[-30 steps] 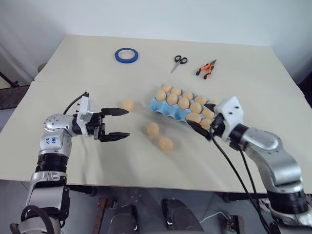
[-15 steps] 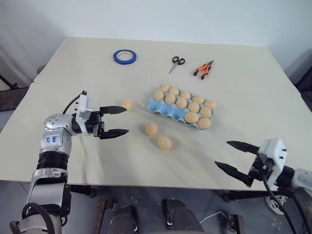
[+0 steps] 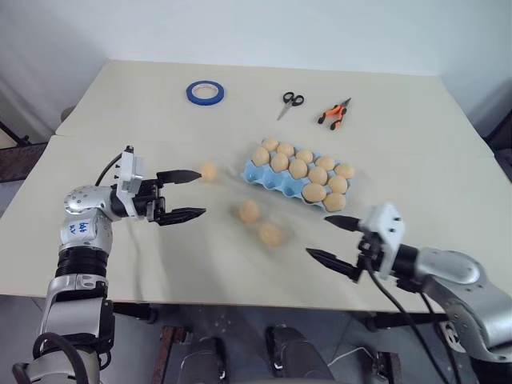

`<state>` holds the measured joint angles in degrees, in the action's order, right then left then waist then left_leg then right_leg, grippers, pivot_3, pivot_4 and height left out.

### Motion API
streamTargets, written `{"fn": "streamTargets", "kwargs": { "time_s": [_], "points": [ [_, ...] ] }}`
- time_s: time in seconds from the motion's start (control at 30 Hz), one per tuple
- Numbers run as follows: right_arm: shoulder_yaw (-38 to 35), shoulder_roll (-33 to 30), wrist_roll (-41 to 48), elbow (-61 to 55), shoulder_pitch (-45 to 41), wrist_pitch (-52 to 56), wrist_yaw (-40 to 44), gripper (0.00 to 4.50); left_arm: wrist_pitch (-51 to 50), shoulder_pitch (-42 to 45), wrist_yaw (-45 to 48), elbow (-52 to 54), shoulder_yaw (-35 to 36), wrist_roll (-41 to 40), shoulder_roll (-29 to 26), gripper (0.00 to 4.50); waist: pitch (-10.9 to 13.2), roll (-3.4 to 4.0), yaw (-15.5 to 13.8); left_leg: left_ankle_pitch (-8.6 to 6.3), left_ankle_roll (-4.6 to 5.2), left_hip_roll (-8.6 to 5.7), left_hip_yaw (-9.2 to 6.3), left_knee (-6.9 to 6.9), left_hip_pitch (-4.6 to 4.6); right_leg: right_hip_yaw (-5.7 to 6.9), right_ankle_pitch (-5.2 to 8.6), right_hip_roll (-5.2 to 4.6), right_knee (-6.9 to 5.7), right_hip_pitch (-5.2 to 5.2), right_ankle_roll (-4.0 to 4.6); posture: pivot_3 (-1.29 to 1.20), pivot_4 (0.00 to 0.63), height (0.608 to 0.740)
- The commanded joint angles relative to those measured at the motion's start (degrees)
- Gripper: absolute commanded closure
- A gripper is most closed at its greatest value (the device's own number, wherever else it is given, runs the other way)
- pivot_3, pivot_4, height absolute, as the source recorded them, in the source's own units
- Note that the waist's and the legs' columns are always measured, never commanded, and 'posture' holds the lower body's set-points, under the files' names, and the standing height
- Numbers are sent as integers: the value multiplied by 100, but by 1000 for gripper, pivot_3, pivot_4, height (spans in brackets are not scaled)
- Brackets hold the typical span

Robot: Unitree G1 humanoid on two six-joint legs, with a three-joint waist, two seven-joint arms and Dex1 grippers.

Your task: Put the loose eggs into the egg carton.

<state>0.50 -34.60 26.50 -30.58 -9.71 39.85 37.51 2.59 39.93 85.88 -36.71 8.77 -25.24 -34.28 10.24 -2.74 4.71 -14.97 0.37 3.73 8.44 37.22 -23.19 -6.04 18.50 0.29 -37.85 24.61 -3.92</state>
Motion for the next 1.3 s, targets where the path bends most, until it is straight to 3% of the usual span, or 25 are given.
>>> {"fn": "streamTargets", "kwargs": {
  "time_s": [0.03, 0.23, 0.57, 0.67, 0.83, 0.9, 1.1, 1.3],
  "points": [
    [512, 287, -104, 45, -373, 254, -266, 78, 2, -36, -4, 250, 107, -103, -37, 0, 0, 0, -1, 0, 0, 0, 1, -2, -2, 0, 0, 0, 1, 1, 0, 0, 150, 740],
    [1000, 433, -223, 204, -696, 503, -257, 78, -70, -189, -77, 485, 168, -147, -62, 0, 0, 0, -12, -3, -6, 1, 2, 0, -7, 5, 6, 0, 4, 1, -5, 0, 150, 740],
    [1571, 734, -819, 1067, -1129, 50, -231, 78, -145, -404, -216, 784, 238, -176, -22, 0, 0, 0, 11, -1, -2, 1, 3, 7, 0, 6, 5, 4, -13, 0, -5, 0, 150, 740],
    [1591, 804, -904, 1160, -1158, -96, -210, 714, -146, -427, -244, 809, 247, -178, -19, 0, 0, 0, 7, -1, -2, 0, 3, 8, -2, 7, 5, 2, -10, 0, -5, 0, 150, 740],
    [1457, 781, -880, 1012, -1170, -43, -183, 2447, -158, -481, -286, 872, 267, -194, -22, 0, 0, 0, 11, -1, -3, 0, 4, 9, -3, 8, 5, 2, -10, 0, -5, 0, 150, 740],
    [1329, 731, -824, 874, -1213, 22, -173, 2882, -154, -505, -298, 885, 270, -197, -21, 0, 0, 0, 11, -1, -3, 1, 3, 8, -2, 8, 5, 2, -11, 0, -5, 0, 150, 740],
    [606, 770, -731, 1005, -1981, 436, -543, 3088, -147, -498, -335, 860, 267, -195, -2, 0, 0, 0, 14, 0, -3, 0, 4, 11, -1, 7, 4, 1, -13, -1, -6, 0, 150, 740],
    [738, 790, -1301, 2343, -2827, 236, -796, 3088, -105, -408, -397, 784, 232, -163, 90, 0, 0, 0, 13, 1, -4, 1, 3, 5, -2, 9, 5, 1, -9, 2, -4, 0, 150, 740]
  ]
}}
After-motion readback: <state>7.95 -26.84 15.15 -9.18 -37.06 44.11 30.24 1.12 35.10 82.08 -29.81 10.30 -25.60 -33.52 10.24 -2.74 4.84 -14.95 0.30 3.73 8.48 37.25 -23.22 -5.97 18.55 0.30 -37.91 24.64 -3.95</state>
